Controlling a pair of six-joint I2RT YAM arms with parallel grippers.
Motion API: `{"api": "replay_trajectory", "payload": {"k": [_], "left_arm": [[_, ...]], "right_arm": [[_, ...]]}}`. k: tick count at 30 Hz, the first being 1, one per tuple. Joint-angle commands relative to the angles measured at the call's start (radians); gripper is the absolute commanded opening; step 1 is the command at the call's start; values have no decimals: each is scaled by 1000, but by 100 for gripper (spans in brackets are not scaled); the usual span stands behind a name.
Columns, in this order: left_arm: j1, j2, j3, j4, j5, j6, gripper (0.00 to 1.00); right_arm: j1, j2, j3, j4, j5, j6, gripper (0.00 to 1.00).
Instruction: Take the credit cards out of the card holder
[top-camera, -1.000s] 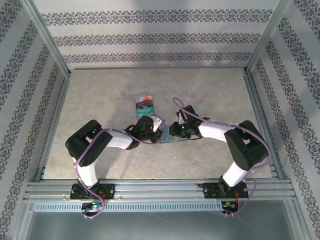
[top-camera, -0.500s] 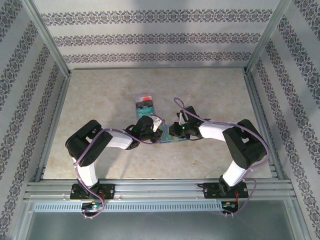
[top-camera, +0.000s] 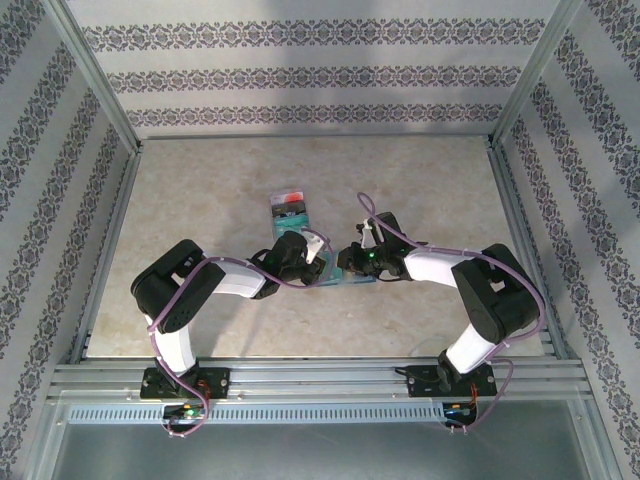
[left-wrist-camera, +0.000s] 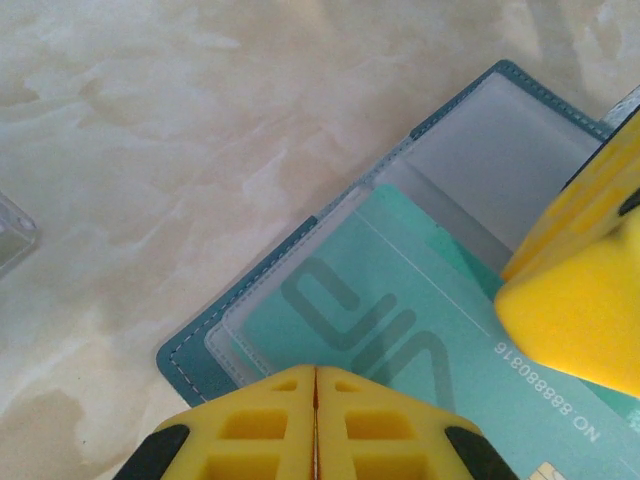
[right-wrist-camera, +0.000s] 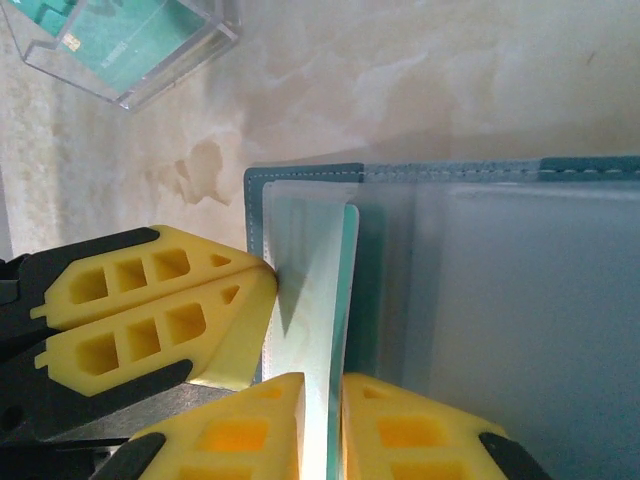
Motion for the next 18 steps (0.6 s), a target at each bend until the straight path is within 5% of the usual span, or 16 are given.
{"api": "replay_trajectory", "payload": {"k": [1,18], "left_arm": [[-5,31,3,-53,10,1,8],[-3,28,-1,-79,-21,4,4]], "right_arm": [[-2,-8,-14,75,-55,17,16],[-88,-49,-112,162,-89,39,10]]}}
